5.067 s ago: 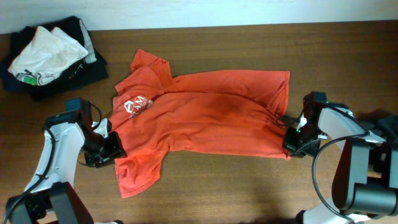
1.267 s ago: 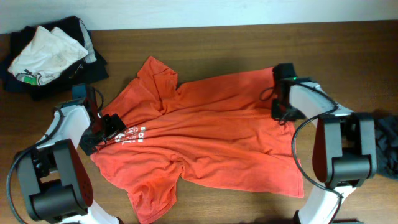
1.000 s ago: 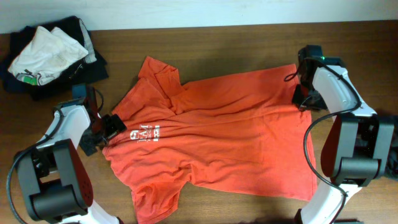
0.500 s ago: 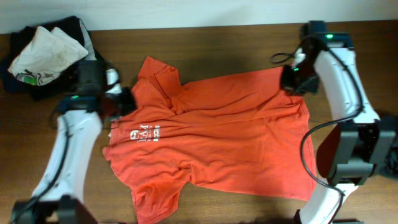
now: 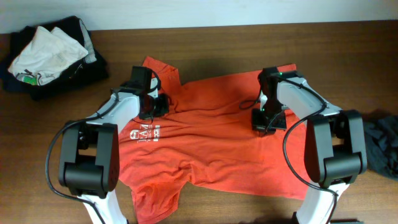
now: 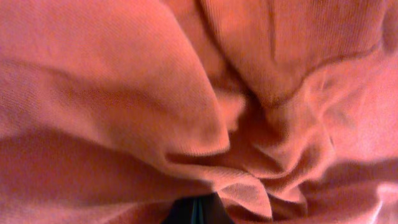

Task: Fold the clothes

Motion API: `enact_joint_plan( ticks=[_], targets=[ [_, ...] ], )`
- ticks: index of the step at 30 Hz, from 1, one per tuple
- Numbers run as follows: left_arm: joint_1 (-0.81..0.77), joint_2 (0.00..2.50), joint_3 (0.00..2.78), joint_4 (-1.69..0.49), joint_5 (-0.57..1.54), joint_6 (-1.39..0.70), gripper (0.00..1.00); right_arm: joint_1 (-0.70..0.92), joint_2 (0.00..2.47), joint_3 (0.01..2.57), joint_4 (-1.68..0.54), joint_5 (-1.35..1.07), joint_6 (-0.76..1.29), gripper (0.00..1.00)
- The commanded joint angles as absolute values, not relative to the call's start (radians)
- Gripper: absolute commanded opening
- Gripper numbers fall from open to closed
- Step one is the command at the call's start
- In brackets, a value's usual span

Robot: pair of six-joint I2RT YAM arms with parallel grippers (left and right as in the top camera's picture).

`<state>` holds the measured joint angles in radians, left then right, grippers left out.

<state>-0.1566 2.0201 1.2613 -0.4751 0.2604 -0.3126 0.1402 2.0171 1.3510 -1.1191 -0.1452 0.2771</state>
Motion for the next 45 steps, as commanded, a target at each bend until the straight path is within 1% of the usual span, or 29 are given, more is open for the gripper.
enact_joint_plan(
  ticks=[1, 6, 9, 10, 12, 14, 15, 16, 17, 18, 19, 20, 21, 22, 23, 24, 25, 26, 27, 28, 33, 34, 38, 43, 45],
  targets=[
    [-0.105, 2.114, 1.255, -0.435, 0.169, -0.298, 0.01, 0.143, 2.010, 1.278, -1.121, -0.150, 0.296, 0.04],
    [-0.006, 2.139, 1.266, -0.420, -0.017, -0.298, 0.04, 0.143, 2.010, 1.140, -1.050, -0.141, 0.311, 0.04],
    [0.027, 2.137, 1.345, -0.462, 0.012, -0.298, 0.04, 0.143, 2.009, 1.137, -1.068, -0.007, 0.406, 0.04],
    [0.027, 2.137, 1.376, -0.481, 0.011, -0.297, 0.04, 0.143, 2.009, 1.137, -1.070, -0.006, 0.406, 0.04],
    [0.022, 2.135, 1.520, -0.597, 0.012, -0.297, 0.09, 0.143, 1.999, 1.151, -1.071, 0.006, 0.406, 0.04],
    [0.009, 2.135, 1.687, -0.764, 0.011, -0.297, 0.09, 0.143, 1.979, 1.217, -1.120, 0.033, 0.406, 0.04],
    [0.004, 2.135, 1.763, -0.844, 0.012, -0.297, 0.09, 0.143, 1.966, 1.290, -1.168, 0.040, 0.404, 0.04],
    [-0.002, 2.135, 1.853, -0.955, 0.013, -0.297, 0.15, 0.142, 1.962, 1.369, -1.209, 0.042, 0.397, 0.04],
    [-0.007, 2.135, 1.943, -1.088, 0.042, -0.296, 0.43, 0.134, 1.962, 1.478, -1.259, 0.051, 0.361, 0.22],
    [-0.007, 2.135, 1.988, -1.171, 0.073, -0.296, 0.50, 0.127, 1.963, 1.545, -1.279, 0.051, 0.317, 0.51],
    [-0.007, 2.135, 2.038, -1.297, 0.125, -0.296, 0.55, 0.114, 1.963, 1.637, -1.298, 0.058, 0.291, 0.93],
    [-0.008, 2.135, 2.051, -1.389, 0.155, -0.295, 0.56, 0.104, 1.963, 1.708, -1.298, 0.058, 0.284, 0.99],
    [-0.012, 2.135, 2.048, -1.474, 0.153, -0.293, 0.55, 0.095, 1.963, 1.752, -1.287, 0.057, 0.284, 1.00],
    [-0.026, 2.136, 2.019, -1.551, 0.154, -0.274, 0.40, 0.083, 1.963, 1.783, -1.228, 0.057, 0.269, 0.81],
    [-0.041, 2.136, 1.990, -1.579, 0.154, -0.270, 0.15, 0.076, 1.967, 1.784, -1.174, 0.057, 0.265, 0.56],
    [-0.072, 2.136, 1.938, -1.578, 0.153, -0.255, 0.12, 0.071, 1.978, 1.784, -1.151, 0.057, 0.265, 0.37],
    [-0.089, 2.136, 1.903, -1.564, 0.154, -0.244, 0.06, 0.071, 1.990, 1.784, -1.133, 0.057, 0.265, 0.27],
    [-0.122, 2.136, 1.839, -1.546, 0.154, -0.245, 0.01, 0.072, 2.021, 1.784, -1.094, 0.053, 0.262, 0.13],
    [-0.143, 2.136, 1.791, -1.528, 0.154, -0.245, 0.01, 0.072, 2.041, 1.784, -1.068, 0.046, 0.239, 0.07],
    [-0.168, 2.135, 1.734, -1.511, 0.155, -0.260, 0.00, 0.071, 2.065, 1.784, -1.038, 0.035, 0.220, 0.04],
    [-0.262, 2.135, 1.514, -1.382, 0.154, -0.305, 0.01, 0.072, 2.181, 1.784, -0.943, 0.034, 0.213, 0.04],
    [-0.272, 2.135, 1.437, -1.339, 0.155, -0.347, 0.01, 0.072, 2.220, 1.784, -0.926, 0.032, 0.213, 0.04],
    [-0.274, 2.135, 1.298, -1.232, 0.164, -0.348, 0.01, 0.072, 2.281, 1.784, -0.891, 0.009, 0.213, 0.04],
    [-0.263, 2.135, 1.217, -1.219, 0.160, -0.352, 0.01, 0.057, 2.365, 1.784, -0.836, 0.020, 0.213, 0.04],
    [-0.253, 2.135, 1.211, -1.206, 0.150, -0.352, 0.00, 0.037, 2.382, 1.784, -0.825, 0.067, 0.213, 0.04]
  ],
)
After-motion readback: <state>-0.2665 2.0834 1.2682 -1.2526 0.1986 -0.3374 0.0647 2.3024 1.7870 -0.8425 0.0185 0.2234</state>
